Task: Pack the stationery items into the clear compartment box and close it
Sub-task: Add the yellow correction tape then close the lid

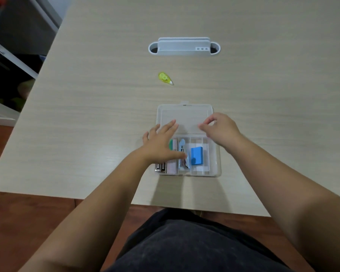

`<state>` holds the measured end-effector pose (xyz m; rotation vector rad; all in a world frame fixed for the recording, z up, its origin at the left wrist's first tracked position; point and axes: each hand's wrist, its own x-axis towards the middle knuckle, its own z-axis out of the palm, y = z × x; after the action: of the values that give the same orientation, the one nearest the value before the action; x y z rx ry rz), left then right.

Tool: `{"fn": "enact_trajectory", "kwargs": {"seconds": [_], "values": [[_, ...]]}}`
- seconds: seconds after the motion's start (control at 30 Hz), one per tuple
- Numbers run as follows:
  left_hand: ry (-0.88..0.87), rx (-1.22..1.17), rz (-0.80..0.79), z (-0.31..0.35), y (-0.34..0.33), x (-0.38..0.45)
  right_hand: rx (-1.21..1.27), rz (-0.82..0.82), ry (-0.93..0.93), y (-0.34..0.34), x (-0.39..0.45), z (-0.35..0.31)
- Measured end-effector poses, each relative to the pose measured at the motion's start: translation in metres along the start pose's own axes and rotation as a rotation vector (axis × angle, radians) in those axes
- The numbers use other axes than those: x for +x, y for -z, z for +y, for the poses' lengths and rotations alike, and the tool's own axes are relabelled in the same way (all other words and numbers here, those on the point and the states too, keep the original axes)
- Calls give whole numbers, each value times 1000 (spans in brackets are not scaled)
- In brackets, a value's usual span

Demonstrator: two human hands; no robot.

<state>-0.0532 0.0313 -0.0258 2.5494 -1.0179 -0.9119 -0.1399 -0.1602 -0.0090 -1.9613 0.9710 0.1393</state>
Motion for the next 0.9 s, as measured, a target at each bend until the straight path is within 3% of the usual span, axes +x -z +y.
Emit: {"fn": "enact_trajectory", "kwargs": {"seconds": [0.1, 0.23, 0.4, 0.53, 0.63, 0.9], "values": [[28, -226, 111, -4, 20, 19, 132, -16, 12, 7, 23, -22], [238, -911, 239, -7, 46, 52, 193, -83, -56, 3, 58, -43], [373, -1232, 358, -26, 68, 95, 228, -77, -76, -11, 100, -64], [427, -1315, 368, -37, 76, 126, 209, -84, -39, -21, 134, -83], [439, -1301, 380, -42, 83, 146, 58, -111, 37, -29, 153, -93], [297, -1025, 358, -46, 109, 193, -133, -1, 134, -52, 188, -107]]}}
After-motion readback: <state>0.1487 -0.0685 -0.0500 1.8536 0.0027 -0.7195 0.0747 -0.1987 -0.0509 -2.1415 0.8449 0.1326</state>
